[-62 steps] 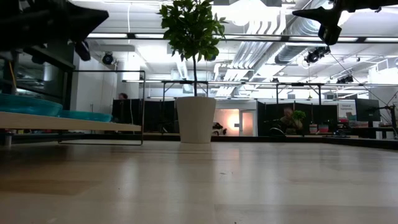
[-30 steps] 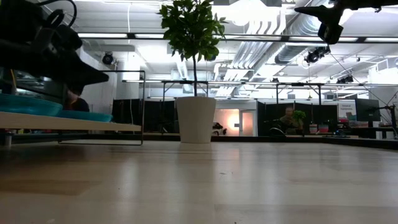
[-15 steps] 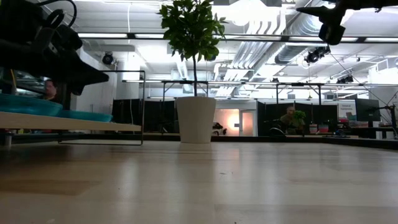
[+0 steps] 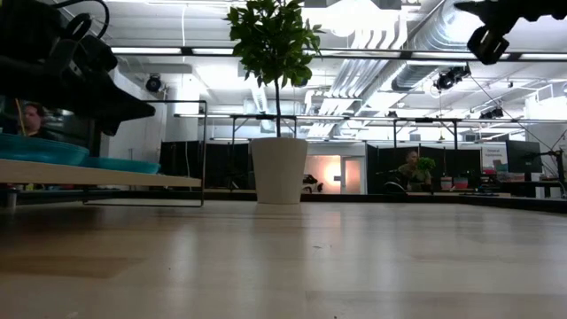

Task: Place and stack plates onto a shelf
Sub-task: Return to Home Position

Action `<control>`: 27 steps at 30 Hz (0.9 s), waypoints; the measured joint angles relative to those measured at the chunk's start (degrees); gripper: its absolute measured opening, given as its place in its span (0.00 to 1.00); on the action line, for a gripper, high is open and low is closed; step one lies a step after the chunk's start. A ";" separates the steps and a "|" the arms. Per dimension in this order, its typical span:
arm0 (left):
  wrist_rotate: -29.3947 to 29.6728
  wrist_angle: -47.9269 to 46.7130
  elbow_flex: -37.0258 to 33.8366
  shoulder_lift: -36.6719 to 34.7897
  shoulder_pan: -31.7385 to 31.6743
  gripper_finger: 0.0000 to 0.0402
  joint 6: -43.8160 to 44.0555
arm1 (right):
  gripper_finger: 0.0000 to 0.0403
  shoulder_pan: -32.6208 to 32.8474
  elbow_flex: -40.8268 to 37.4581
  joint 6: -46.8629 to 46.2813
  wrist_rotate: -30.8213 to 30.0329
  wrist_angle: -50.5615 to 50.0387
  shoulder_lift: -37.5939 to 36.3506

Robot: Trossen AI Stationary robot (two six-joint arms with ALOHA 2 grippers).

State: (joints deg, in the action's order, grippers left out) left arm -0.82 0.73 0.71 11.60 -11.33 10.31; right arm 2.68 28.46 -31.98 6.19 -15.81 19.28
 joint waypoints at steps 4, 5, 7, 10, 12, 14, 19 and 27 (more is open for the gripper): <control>0.00 0.00 0.00 0.00 0.00 0.00 0.01 | 0.04 0.00 -3.47 4.73 -0.12 2.70 -5.82; 0.00 -0.01 0.00 0.00 0.00 0.00 0.02 | 0.02 0.00 -4.82 5.10 -0.12 4.08 -7.30; 0.00 0.00 0.00 0.00 0.01 0.00 0.01 | 0.05 0.00 -8.07 4.99 -0.13 7.54 -10.18; 0.00 0.00 0.00 0.00 0.02 0.00 0.01 | 0.03 0.00 -13.64 4.11 -0.14 13.98 -13.67; 0.00 0.01 0.00 0.00 0.02 0.00 0.00 | 0.01 0.00 -17.46 4.44 -0.10 18.74 -15.60; 0.00 -0.02 0.00 0.00 0.02 0.00 0.02 | 0.01 0.00 -21.21 4.43 -0.25 23.13 -17.29; 0.00 -0.02 0.00 0.01 0.02 0.00 0.00 | 0.00 -0.04 -27.89 6.61 -2.58 28.13 -19.21; 0.00 -0.01 0.00 0.01 0.02 0.00 0.00 | 0.00 -0.04 -27.88 15.47 -3.09 23.92 -19.03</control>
State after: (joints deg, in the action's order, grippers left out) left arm -0.82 0.72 0.71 11.61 -11.31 10.31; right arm 2.63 0.58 -16.51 3.10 8.11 0.25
